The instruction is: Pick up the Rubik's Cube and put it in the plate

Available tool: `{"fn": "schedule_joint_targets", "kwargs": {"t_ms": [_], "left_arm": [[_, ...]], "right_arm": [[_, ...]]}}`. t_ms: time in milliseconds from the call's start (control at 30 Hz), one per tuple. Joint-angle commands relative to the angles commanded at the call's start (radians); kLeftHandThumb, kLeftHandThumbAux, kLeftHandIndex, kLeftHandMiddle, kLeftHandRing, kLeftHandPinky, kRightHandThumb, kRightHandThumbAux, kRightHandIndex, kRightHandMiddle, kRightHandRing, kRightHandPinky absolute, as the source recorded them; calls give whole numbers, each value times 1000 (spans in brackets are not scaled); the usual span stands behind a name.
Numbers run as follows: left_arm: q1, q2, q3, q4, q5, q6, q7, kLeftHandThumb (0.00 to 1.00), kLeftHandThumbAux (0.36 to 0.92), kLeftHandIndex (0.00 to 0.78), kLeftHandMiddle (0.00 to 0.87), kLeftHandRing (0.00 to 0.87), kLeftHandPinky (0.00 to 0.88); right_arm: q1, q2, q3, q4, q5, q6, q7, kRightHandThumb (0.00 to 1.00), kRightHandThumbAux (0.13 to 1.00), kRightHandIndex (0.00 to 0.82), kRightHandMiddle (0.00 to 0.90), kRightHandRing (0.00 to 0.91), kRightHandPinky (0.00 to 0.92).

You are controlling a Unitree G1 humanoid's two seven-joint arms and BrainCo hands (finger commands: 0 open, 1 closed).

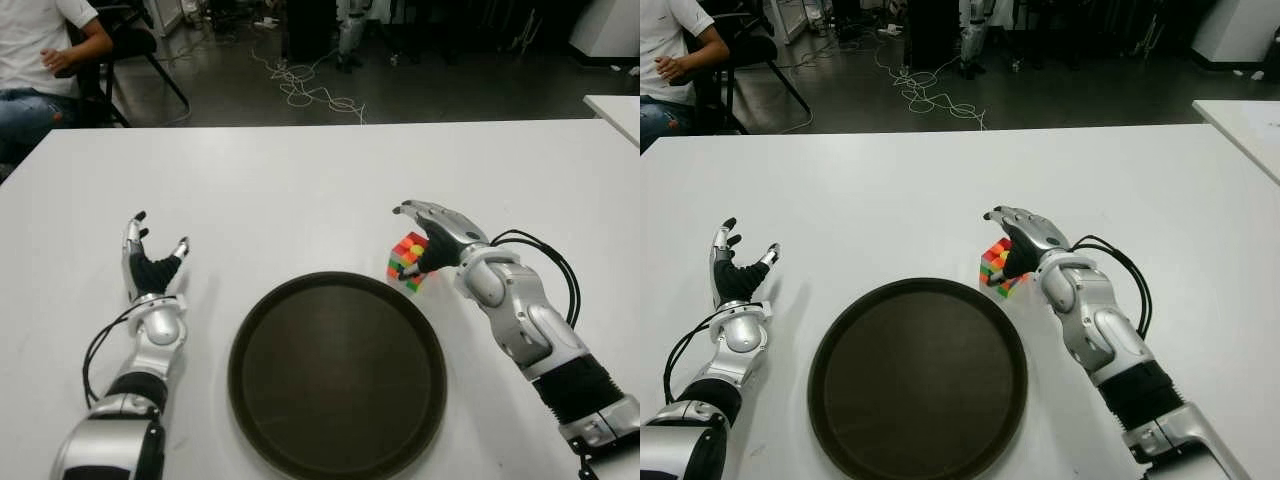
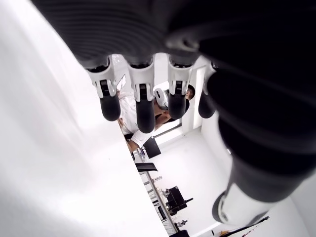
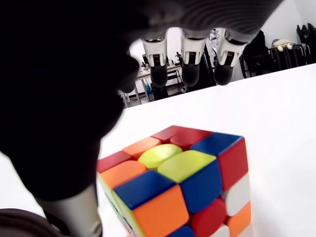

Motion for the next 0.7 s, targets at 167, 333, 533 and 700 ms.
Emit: {"fn": "schedule_joint_targets", "kwargs": {"t_ms": [167, 333, 533, 700], "left_arm": [[-2, -5, 8, 3, -7, -2, 5, 0, 771, 90, 119, 132, 148], [-1, -4, 5, 3, 0, -2, 14, 0, 786, 92, 117, 124, 108], [-2, -2, 1, 4, 5, 2, 18, 0, 786, 94, 113, 109, 81], [-1, -1, 0, 2, 3, 2, 9, 0, 789, 88, 109, 105, 85]], "right_arm": [[-5, -1, -4, -3, -2, 19, 8, 0, 802, 0, 0, 0, 0], [-9, -6, -9, 8, 0, 21, -3, 0, 803, 0, 0, 0, 0], [-11, -9, -7, 8, -12, 36, 3, 0, 780, 0, 0, 0, 0], [-12, -7, -9, -5, -8, 60, 16, 0, 728, 0, 0, 0, 0]]}}
